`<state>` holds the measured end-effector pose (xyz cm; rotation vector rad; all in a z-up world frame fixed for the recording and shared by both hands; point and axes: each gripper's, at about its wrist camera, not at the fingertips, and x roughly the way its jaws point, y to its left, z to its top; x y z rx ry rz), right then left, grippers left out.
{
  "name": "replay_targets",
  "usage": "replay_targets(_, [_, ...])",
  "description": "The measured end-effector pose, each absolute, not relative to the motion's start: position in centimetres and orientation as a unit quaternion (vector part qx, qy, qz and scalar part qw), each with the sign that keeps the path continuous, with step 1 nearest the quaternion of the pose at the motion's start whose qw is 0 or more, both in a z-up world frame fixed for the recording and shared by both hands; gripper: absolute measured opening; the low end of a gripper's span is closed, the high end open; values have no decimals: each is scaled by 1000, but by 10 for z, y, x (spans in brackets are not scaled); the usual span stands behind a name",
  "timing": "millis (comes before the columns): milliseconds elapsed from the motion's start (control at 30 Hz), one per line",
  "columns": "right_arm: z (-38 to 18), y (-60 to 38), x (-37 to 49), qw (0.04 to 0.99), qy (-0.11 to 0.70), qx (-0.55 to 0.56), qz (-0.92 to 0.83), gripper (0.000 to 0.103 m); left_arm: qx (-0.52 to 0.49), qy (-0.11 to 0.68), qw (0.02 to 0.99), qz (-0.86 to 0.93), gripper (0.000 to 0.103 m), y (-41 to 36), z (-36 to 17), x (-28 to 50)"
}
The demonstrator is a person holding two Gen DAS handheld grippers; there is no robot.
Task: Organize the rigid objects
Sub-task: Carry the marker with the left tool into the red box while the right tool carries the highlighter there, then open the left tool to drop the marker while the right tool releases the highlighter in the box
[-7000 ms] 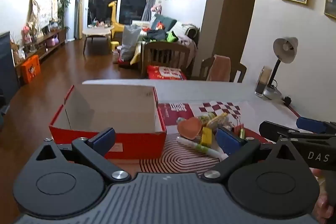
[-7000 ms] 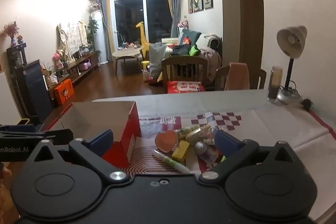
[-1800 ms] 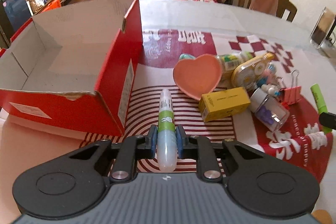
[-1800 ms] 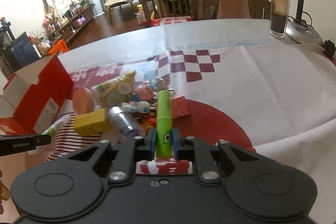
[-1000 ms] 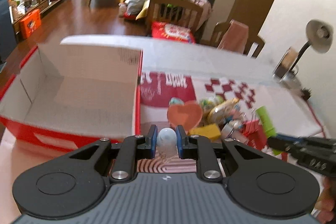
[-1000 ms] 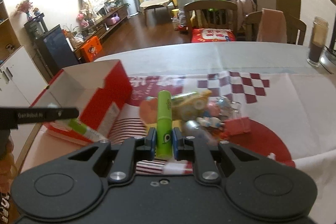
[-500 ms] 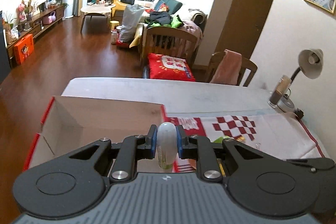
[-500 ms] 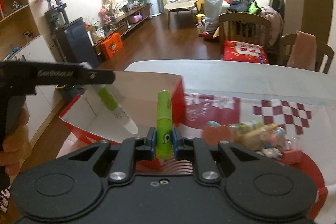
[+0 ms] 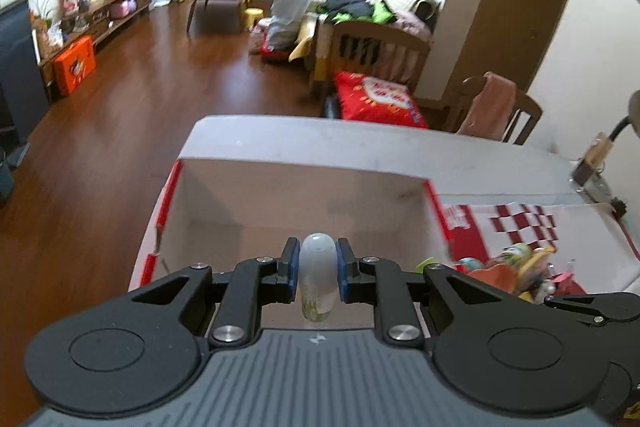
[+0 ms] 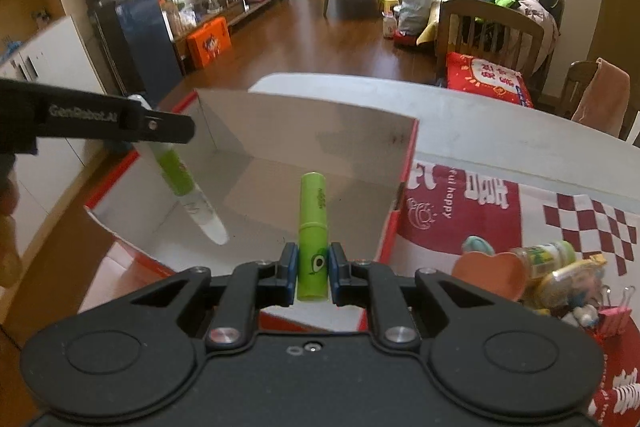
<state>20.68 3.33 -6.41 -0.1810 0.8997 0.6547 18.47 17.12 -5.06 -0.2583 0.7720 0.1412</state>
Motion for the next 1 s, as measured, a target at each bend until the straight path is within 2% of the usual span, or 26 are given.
replay_targets(333, [-98,71,227,834,458,-106,288,15,-127,424,894,70,18,204,-87,215])
replay_targets(833, [-112,84,235,822,481,-116,281,16,-106,447,886,69,19,206,-115,255])
replay_targets(1000, [-111,84,233,822,481,-116,283,20,-105,470,874,69,19,202,-127,260])
